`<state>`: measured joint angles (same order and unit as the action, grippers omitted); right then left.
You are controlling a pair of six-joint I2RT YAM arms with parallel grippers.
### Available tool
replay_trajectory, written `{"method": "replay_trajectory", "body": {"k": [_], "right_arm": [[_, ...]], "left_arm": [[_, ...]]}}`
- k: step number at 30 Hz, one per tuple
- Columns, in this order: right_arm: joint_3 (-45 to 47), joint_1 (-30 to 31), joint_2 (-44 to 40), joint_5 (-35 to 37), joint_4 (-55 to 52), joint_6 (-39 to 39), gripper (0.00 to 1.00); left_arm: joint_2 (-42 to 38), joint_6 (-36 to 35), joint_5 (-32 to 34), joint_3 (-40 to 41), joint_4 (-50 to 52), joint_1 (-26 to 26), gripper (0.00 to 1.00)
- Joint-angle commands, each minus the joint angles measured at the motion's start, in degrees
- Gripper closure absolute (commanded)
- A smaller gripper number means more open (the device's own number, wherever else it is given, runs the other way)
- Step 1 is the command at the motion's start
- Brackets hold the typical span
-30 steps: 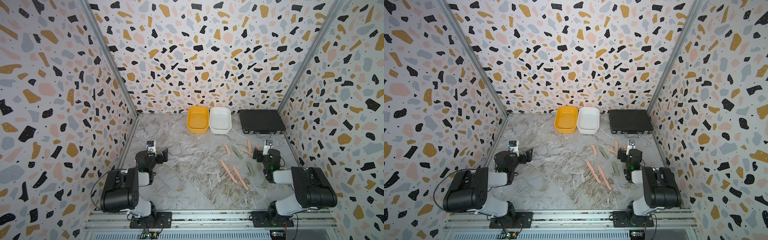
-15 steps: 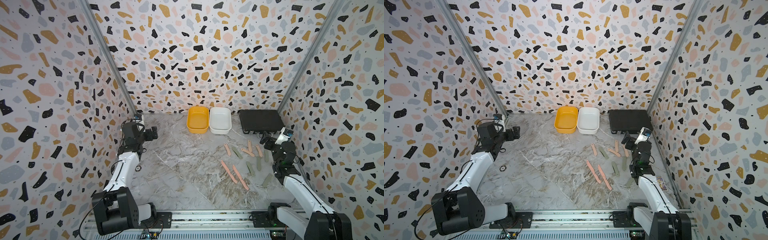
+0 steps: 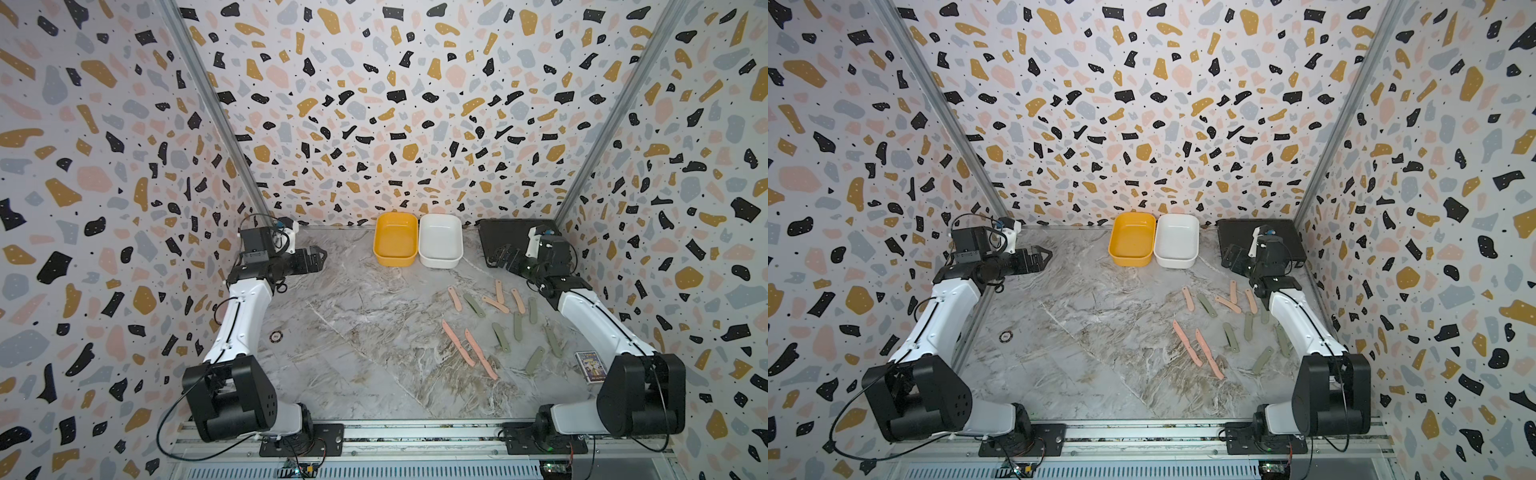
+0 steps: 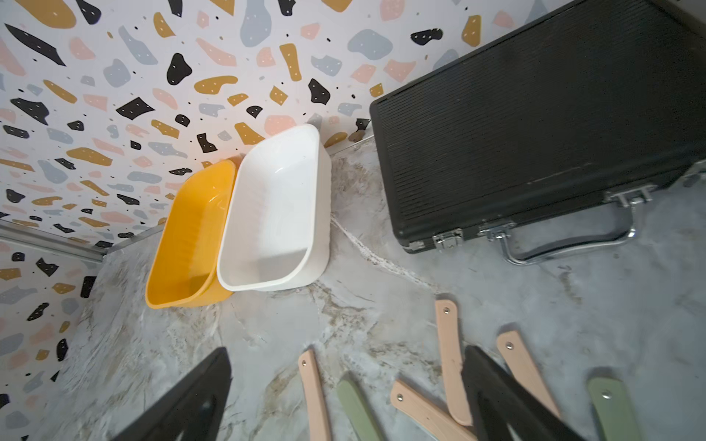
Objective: Place the fruit knives into the storage box by color
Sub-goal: Move the storage box to the center of the board.
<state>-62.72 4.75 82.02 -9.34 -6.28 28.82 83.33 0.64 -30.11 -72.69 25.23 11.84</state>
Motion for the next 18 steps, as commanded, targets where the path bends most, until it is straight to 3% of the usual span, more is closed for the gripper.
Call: {"method": "replay_trajectory", "body": {"k": [1,10,18], "right_arm": [[-8.35,1.29,4.47,1.78,-12.32,-2.61,0.07],[-28.73,3.15,20.53,3.8,-23.01,-3.96,0.12],[-51.97,5.74,36.77,5.51,-33.65,-6.11,0.14]], "left_arm": [[5.03,-0.84,-7.25,-6.59,5.09,0.21,0.0],[22.23,-4.09,-9.49,-27.39,15.95,-1.66,0.05],[36.26,-4.71,-4.83,-45.29,20.7,-9.02,0.11]]}}
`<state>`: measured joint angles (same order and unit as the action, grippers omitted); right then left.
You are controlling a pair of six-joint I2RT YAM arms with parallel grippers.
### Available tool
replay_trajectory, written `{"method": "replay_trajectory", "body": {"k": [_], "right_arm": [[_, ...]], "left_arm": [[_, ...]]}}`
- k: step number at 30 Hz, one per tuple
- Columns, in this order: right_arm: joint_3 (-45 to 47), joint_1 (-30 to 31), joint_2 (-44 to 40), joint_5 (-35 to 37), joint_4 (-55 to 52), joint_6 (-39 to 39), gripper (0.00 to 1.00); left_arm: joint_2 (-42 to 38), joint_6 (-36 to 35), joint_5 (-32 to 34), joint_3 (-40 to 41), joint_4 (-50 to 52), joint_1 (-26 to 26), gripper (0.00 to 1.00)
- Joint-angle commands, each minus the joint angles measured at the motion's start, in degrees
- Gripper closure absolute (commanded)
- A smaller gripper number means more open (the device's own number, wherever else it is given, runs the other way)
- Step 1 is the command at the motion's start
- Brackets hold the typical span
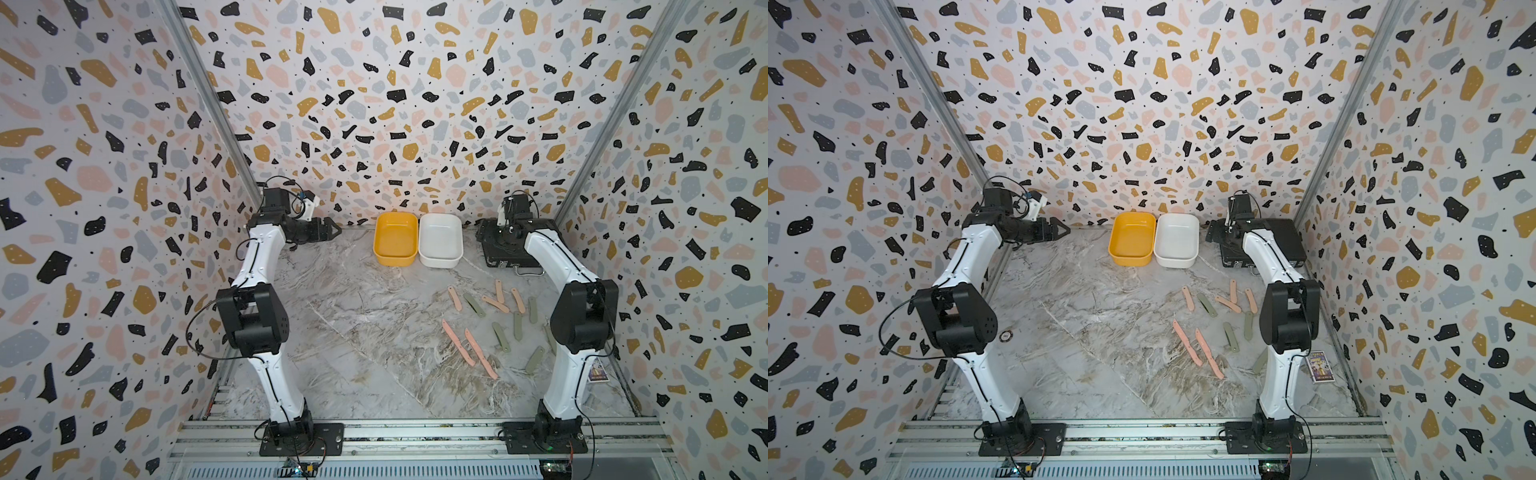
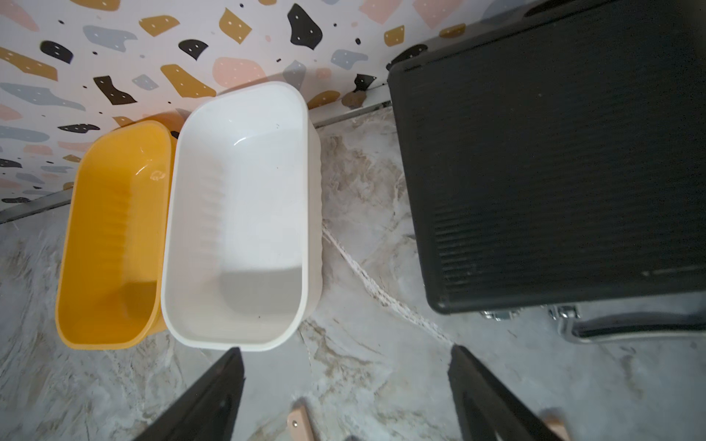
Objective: Place the fruit knives into the storage box by color
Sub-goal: Move the storage box to the center of the board.
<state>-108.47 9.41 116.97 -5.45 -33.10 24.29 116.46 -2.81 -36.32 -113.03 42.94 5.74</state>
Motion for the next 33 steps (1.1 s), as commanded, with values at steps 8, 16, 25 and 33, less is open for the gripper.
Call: {"method": "replay_trajectory", "body": {"k": [8,16,25,33], "right_arm": [[-25.65,2.62,15.85,2.48,-14.79,-1.82,0.18],[-28.91,3.52,21.22,2.92,-14.53,-0.91,0.2],[-25.72,4.3,22.6,2.33,-12.77,-1.05,0.21],[-23.79,4.56,22.69,1.63,-11.83,-0.95,0.23]], "left_arm": [[15.24,-0.11,6.36,-18.88,3.65,-8.92,0.16],[21.03,1.01,10.99,-22.54,0.77,-11.77,0.2],[25.94,2.32,13.18,-24.02,-2.04,-14.2,0.23],[29.28,1.94,15.7,-25.81,-2.95,-16.58,0.25]]}}
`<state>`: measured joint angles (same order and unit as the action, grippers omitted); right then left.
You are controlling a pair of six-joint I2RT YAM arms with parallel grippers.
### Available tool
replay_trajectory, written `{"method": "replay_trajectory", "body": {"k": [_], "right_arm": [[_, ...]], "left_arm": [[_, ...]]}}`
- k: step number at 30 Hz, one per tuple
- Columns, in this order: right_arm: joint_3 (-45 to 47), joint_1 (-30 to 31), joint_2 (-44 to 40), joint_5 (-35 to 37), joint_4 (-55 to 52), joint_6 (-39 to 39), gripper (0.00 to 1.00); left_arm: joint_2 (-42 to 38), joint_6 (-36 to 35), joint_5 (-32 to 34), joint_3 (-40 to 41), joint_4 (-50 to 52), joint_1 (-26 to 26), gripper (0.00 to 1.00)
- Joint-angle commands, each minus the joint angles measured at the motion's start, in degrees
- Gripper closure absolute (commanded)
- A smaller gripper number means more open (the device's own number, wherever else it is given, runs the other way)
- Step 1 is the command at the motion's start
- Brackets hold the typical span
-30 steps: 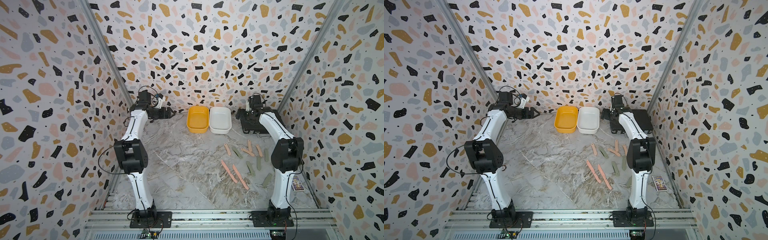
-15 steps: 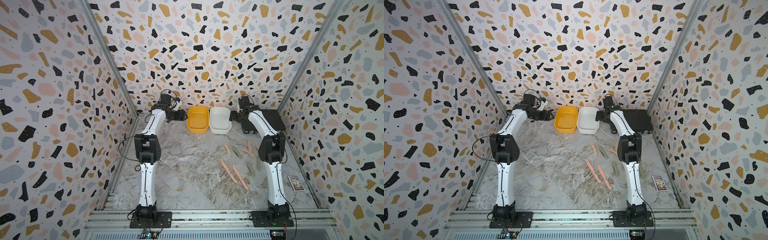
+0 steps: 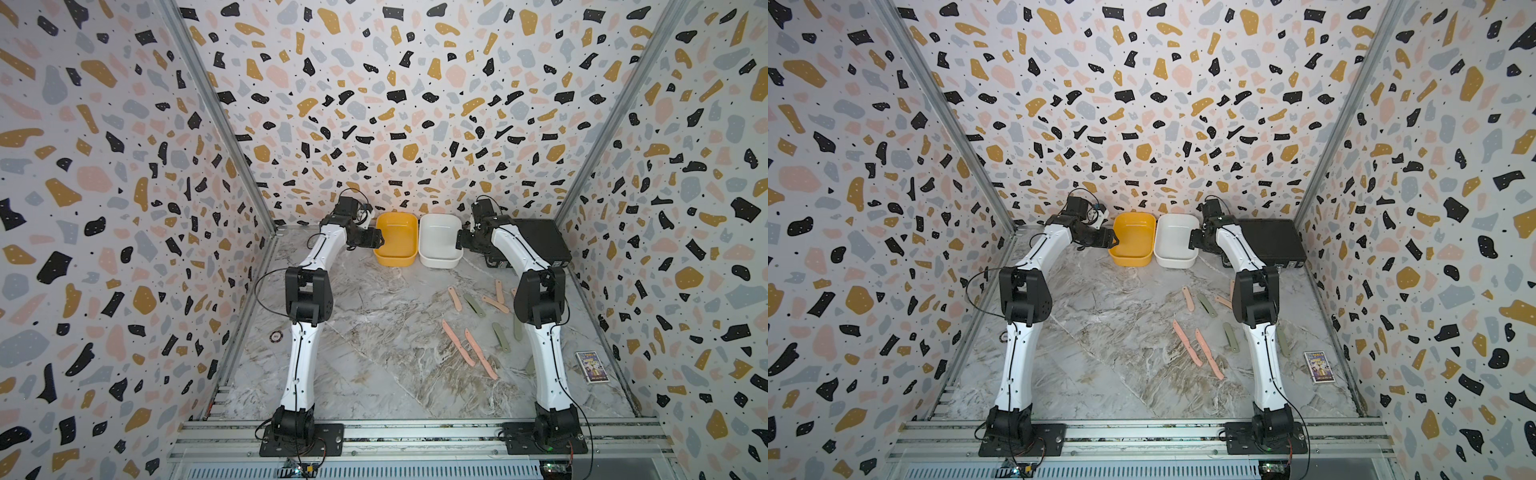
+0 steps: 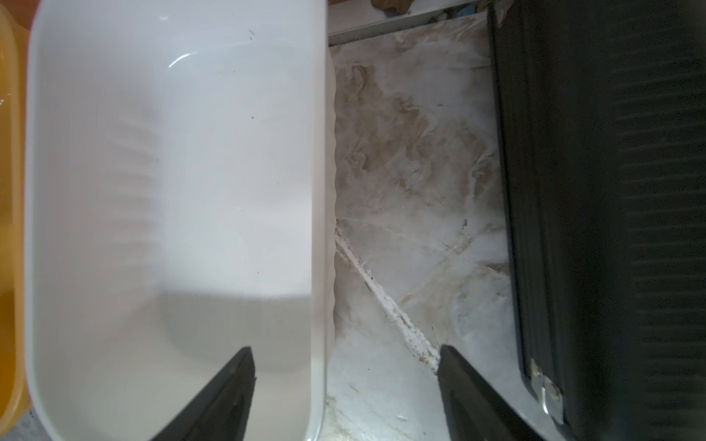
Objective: Place the fruit knives into the storage box by color
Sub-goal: Move the storage box to the center of the board.
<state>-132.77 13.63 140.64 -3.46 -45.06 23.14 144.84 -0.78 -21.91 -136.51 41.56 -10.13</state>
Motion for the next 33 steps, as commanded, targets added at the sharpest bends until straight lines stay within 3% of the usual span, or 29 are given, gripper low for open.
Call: {"method": "replay_trajectory", "body": {"k": [1,16,33], "right_arm": [[0.87,0.35,-0.98,-0.52,0.35,0.27,0.23],[5.2,0.44,-2.27,-1.02,2.64,0.28,0.25],[7.15,0.48,-3.35,-1.18,3.66,0.35,0.25]], "left_arm": [[1.21,-0.35,1.72,-2.36,-1.65,-0.94,0.26],[2.73,-1.71,9.16,-2.34,-2.01,-1.94,0.58],[1.25,-2.02,10.4,-0.57,-2.49,-1.94,0.83]]}}
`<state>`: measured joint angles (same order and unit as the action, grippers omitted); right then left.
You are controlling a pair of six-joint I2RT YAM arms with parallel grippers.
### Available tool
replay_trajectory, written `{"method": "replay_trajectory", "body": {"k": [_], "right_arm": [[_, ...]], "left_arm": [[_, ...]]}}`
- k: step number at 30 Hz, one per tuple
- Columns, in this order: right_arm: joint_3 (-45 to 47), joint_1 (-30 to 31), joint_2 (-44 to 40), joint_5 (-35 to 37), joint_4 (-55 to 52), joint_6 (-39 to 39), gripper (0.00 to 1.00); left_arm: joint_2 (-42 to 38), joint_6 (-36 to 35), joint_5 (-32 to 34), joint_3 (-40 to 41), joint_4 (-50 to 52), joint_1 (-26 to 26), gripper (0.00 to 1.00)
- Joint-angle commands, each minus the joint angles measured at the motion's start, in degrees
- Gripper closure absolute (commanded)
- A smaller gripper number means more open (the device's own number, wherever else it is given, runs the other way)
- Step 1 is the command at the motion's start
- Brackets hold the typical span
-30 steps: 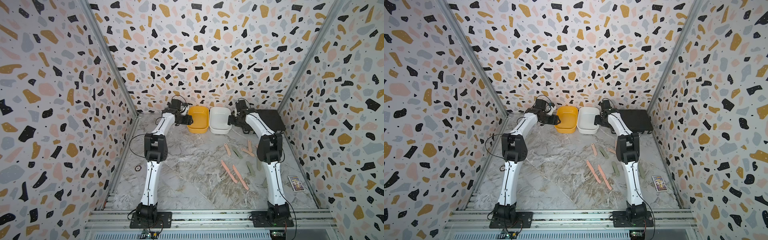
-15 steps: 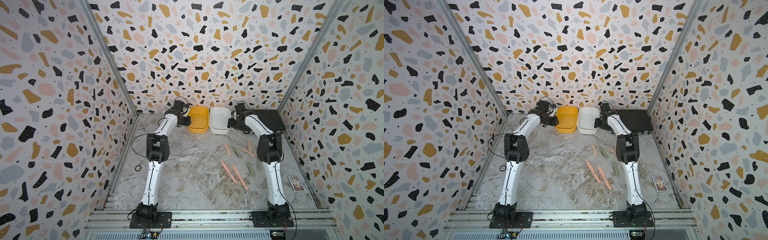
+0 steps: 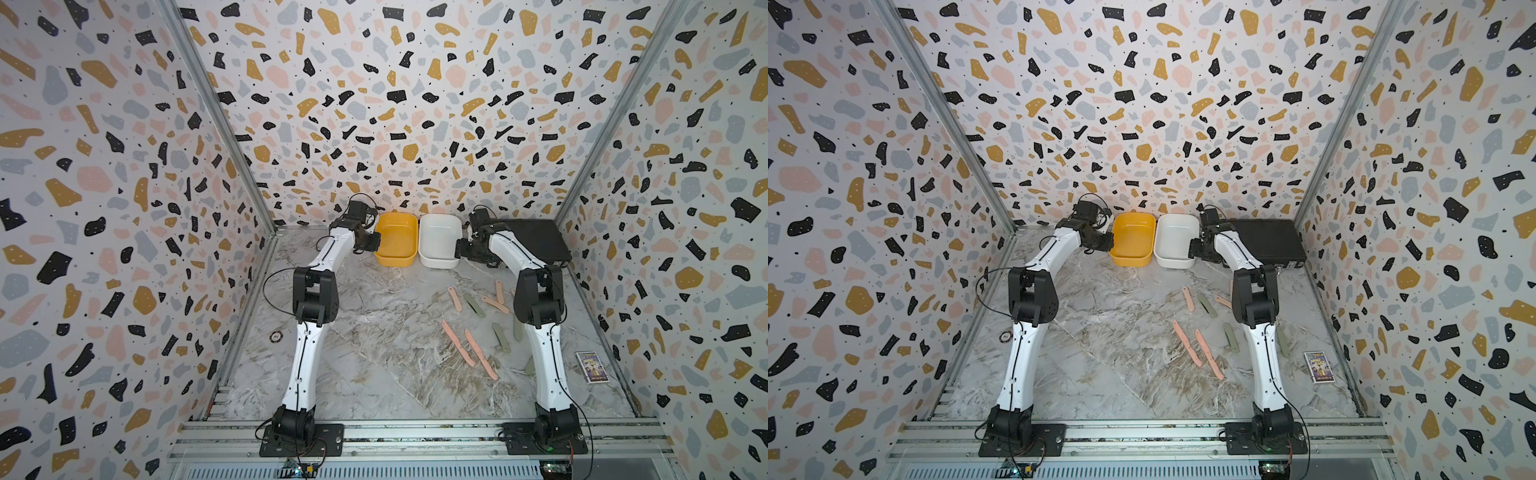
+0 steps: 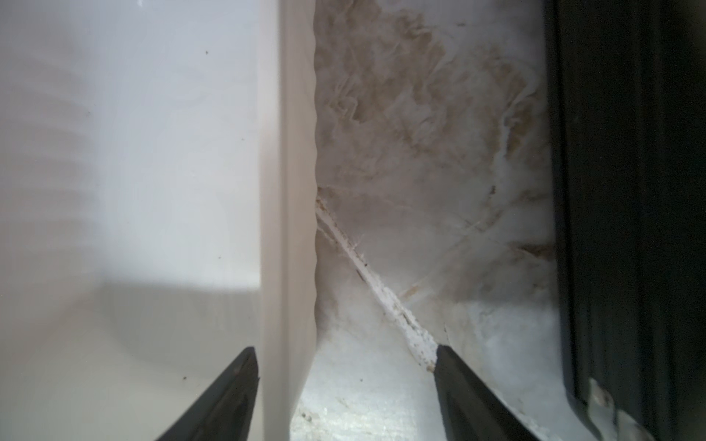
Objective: Place the fruit knives into the storage box by color
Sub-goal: Move the storage box to the center of the board.
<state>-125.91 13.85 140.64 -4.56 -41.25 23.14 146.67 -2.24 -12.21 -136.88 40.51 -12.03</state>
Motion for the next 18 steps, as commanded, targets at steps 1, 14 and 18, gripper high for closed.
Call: {"method": "replay_trajectory", "body": {"k": [1,14,18], "right_arm": [[0.2,0.26,-3.43,-0.14,-0.13,0.38,0.25],[0.62,0.22,-4.23,-0.25,-0.34,0.03,0.25],[0.37,0.23,-4.41,-0.36,-0.23,0.05,0.25]], "left_arm": [[-0.68,-0.56,0.61,-0.23,-1.31,-0.05,0.84],[-3.51,-0.02,0.89,2.79,-0.96,0.46,0.95],[-6.21,0.81,-0.22,6.37,-1.31,1.59,0.97]]}}
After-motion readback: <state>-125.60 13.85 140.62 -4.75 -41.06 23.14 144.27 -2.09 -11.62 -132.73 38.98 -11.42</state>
